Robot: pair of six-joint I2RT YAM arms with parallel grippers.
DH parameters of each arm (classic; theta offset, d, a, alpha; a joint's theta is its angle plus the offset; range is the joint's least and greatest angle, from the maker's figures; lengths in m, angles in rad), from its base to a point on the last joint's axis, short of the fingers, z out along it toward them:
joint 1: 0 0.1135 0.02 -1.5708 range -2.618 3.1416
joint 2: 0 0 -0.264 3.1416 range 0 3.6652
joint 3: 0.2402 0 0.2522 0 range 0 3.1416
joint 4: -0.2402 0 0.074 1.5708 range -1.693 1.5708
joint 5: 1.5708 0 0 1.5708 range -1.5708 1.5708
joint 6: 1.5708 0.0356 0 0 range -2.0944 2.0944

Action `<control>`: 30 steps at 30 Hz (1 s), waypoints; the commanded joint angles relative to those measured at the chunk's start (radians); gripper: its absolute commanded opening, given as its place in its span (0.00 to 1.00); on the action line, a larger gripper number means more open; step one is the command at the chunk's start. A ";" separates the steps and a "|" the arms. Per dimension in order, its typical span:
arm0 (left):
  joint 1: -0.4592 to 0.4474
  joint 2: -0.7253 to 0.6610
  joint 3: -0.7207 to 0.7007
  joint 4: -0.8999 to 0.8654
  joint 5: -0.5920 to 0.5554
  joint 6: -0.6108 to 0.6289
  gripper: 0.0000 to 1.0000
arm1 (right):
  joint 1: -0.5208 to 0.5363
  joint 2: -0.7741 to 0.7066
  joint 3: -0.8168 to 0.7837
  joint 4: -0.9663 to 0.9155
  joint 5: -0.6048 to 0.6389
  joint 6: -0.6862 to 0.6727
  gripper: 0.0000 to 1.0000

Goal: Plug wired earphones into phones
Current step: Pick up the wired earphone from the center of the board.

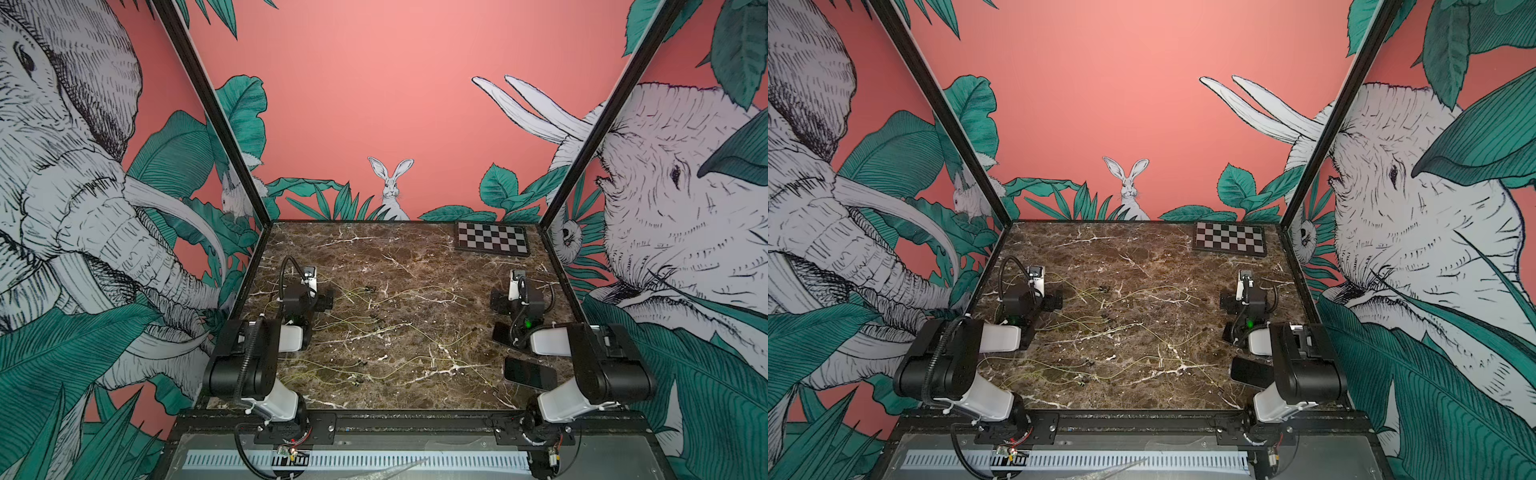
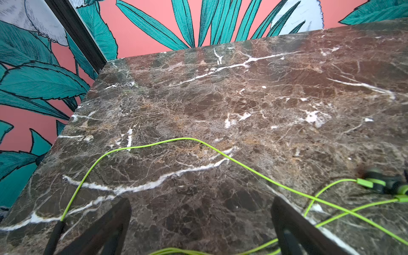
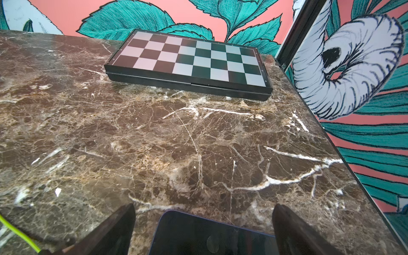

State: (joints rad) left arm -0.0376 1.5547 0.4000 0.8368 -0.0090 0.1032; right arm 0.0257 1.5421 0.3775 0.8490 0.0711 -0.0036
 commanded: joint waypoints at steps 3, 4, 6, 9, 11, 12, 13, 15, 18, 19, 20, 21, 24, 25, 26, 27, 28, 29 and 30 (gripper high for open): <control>0.005 -0.001 0.018 0.020 -0.002 0.012 1.00 | 0.002 0.006 0.017 0.053 -0.009 -0.006 0.99; 0.004 -0.001 0.019 0.019 -0.003 0.013 1.00 | 0.002 0.006 0.015 0.053 -0.009 -0.006 0.98; 0.004 -0.002 0.019 0.020 -0.003 0.012 1.00 | 0.002 0.006 0.016 0.053 -0.008 -0.006 0.99; 0.003 -0.002 0.019 0.021 -0.003 0.012 1.00 | 0.002 0.006 0.016 0.053 -0.009 -0.005 0.99; 0.004 -0.002 0.019 0.021 -0.003 0.013 1.00 | 0.002 0.006 0.016 0.053 -0.009 -0.005 0.98; 0.004 -0.001 0.018 0.021 -0.002 0.013 1.00 | 0.002 0.006 0.017 0.053 -0.009 -0.005 0.99; 0.004 -0.001 0.017 0.021 -0.002 0.013 1.00 | 0.002 0.006 0.017 0.053 -0.008 -0.005 0.99; 0.004 -0.001 0.018 0.021 -0.002 0.012 1.00 | 0.002 0.006 0.017 0.053 -0.009 -0.005 0.99; 0.004 -0.001 0.019 0.022 -0.002 0.012 1.00 | 0.002 0.006 0.018 0.053 -0.008 -0.006 0.99; 0.004 -0.001 0.018 0.021 -0.002 0.013 1.00 | 0.002 0.008 0.018 0.051 -0.007 -0.005 0.99; 0.004 -0.001 0.019 0.021 -0.003 0.013 1.00 | 0.002 0.007 0.020 0.048 -0.007 -0.006 0.99; 0.003 -0.001 0.019 0.022 -0.003 0.013 1.00 | 0.002 0.007 0.020 0.046 -0.009 -0.004 0.98; 0.003 -0.001 0.018 0.022 -0.003 0.013 1.00 | 0.002 0.006 0.017 0.052 -0.006 -0.003 0.98; 0.003 -0.001 0.017 0.021 -0.003 0.013 1.00 | 0.002 0.006 0.016 0.053 -0.007 -0.004 0.99; 0.004 -0.002 0.017 0.021 -0.003 0.013 1.00 | 0.001 0.006 0.014 0.058 -0.001 -0.005 0.99; 0.005 -0.001 0.017 0.021 -0.003 0.013 1.00 | 0.002 0.006 0.014 0.060 -0.002 -0.006 0.99; 0.003 -0.001 0.017 0.022 -0.002 0.013 1.00 | 0.002 0.007 0.018 0.054 -0.003 -0.006 0.98; 0.004 -0.003 0.017 0.021 -0.003 0.014 1.00 | 0.002 0.006 0.019 0.050 -0.006 -0.004 0.99; 0.004 -0.001 0.016 0.021 -0.003 0.013 1.00 | 0.002 0.006 0.018 0.050 -0.007 -0.004 0.99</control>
State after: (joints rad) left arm -0.0376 1.5547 0.4000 0.8368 -0.0090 0.1032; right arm 0.0257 1.5421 0.3775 0.8520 0.0677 -0.0040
